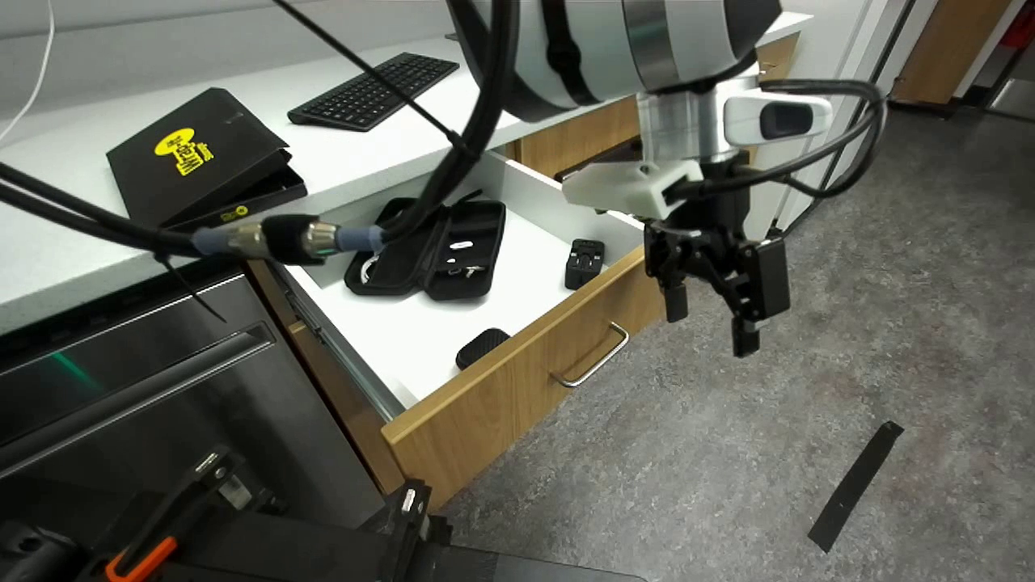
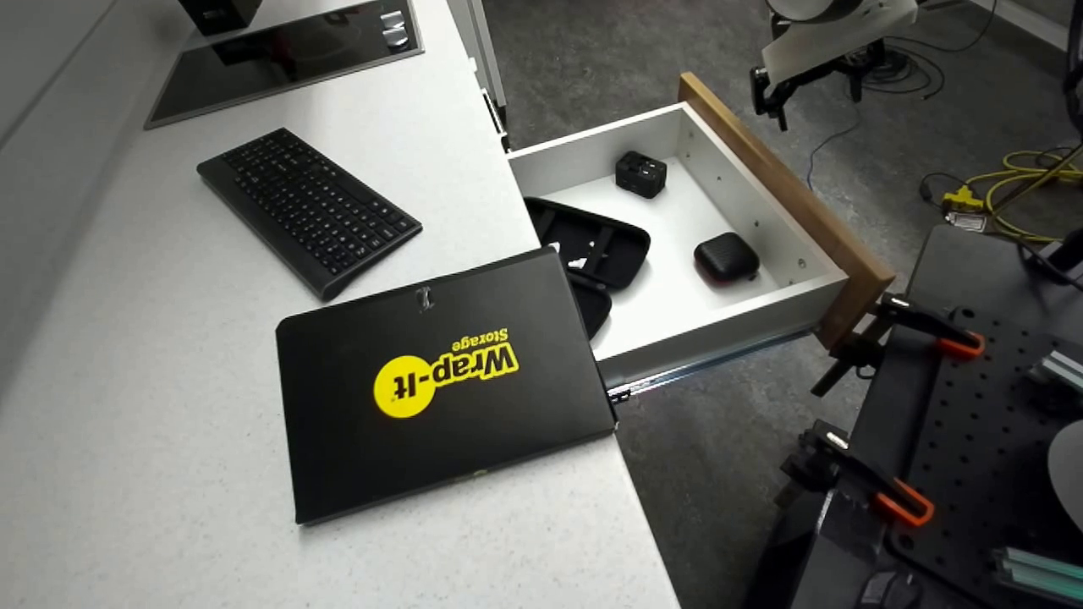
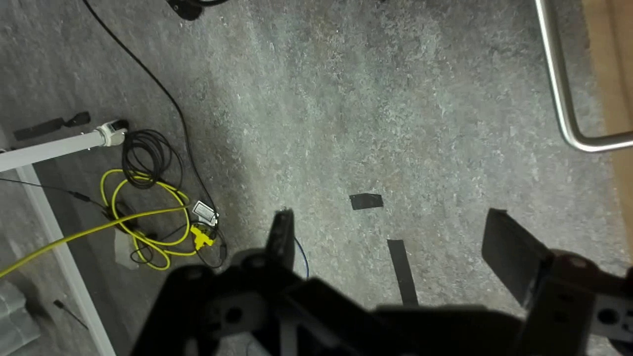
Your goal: Close the top drawer from the right of the cabinet.
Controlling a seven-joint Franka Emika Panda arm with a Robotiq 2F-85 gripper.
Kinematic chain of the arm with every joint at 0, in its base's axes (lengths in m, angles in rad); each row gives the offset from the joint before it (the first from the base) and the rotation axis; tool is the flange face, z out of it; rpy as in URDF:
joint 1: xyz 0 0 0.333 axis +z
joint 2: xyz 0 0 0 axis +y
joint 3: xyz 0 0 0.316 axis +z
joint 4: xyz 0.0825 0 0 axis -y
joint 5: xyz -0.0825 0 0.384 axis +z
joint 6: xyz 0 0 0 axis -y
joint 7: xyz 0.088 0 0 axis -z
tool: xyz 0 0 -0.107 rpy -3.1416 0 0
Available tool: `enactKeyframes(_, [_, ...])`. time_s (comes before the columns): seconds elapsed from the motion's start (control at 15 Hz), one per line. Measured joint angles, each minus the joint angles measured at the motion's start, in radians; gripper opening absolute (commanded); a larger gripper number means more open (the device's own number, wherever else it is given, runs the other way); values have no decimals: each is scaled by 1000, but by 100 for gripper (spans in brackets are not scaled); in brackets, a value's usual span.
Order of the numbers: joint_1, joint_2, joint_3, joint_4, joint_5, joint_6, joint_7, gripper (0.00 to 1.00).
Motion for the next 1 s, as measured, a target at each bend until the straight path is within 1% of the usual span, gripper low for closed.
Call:
enactKeyframes(0.27, [2, 172, -7, 123, 96, 10, 21, 100])
enactKeyframes(0.4, [6, 224, -2, 173, 150, 10, 17, 100])
enactKeyframes(0.53, [7, 249, 11, 209, 210, 4, -16, 100])
enactKeyframes(0.67, [4, 254, 46, 238, 288, -22, -95, 100])
enactKeyframes(0.8, [3, 255, 94, 272, 364, -74, -186, 100])
enactKeyframes(1.0, [24, 267, 155, 338, 421, -178, -270, 100])
